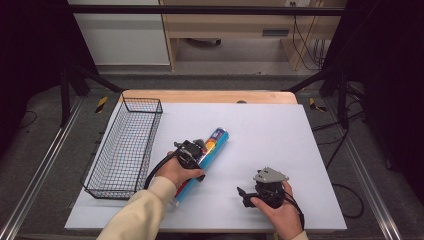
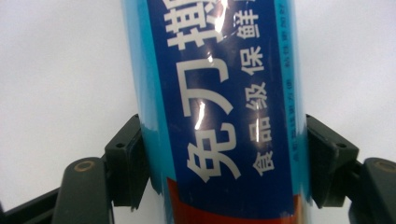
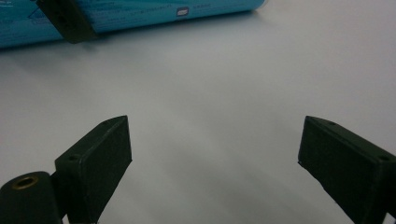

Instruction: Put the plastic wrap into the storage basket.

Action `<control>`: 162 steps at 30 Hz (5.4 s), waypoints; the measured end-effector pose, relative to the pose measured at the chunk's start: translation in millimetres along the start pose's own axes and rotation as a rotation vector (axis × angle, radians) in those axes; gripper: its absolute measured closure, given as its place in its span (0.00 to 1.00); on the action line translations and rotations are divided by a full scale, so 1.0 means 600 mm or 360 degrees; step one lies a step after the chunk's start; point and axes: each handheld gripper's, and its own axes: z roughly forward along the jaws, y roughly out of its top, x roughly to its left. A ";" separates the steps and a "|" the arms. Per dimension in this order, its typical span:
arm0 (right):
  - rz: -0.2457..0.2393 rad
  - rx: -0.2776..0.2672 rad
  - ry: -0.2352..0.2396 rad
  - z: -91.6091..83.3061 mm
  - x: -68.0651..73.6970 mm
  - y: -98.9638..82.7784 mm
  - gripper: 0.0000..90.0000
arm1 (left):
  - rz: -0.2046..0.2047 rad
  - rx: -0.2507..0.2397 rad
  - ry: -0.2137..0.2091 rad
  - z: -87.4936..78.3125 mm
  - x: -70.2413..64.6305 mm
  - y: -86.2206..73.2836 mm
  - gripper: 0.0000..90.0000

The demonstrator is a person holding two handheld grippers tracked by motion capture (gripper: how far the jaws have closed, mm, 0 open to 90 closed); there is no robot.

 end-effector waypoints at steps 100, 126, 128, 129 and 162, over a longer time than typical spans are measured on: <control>-0.0002 0.0021 0.0006 0.002 0.001 -0.002 0.11 | -0.0009 -0.0235 0.0112 -0.061 -0.004 -0.009 0.35; 0.0002 0.0030 0.0003 0.005 0.003 -0.002 0.11 | -0.0078 -0.0402 0.0192 -0.170 0.036 -0.039 0.35; 0.0002 0.0034 0.0007 0.005 0.004 -0.002 0.11 | -0.0080 -0.0412 0.0200 -0.182 0.043 -0.044 0.35; -0.0013 0.0031 0.0003 0.006 0.004 -0.003 0.11 | -0.0087 -0.0420 0.0207 -0.188 0.045 -0.046 0.35; -0.0011 0.0046 -0.0003 0.005 0.004 -0.004 0.11 | -0.0339 -0.0505 0.0309 -0.269 0.167 -0.192 0.35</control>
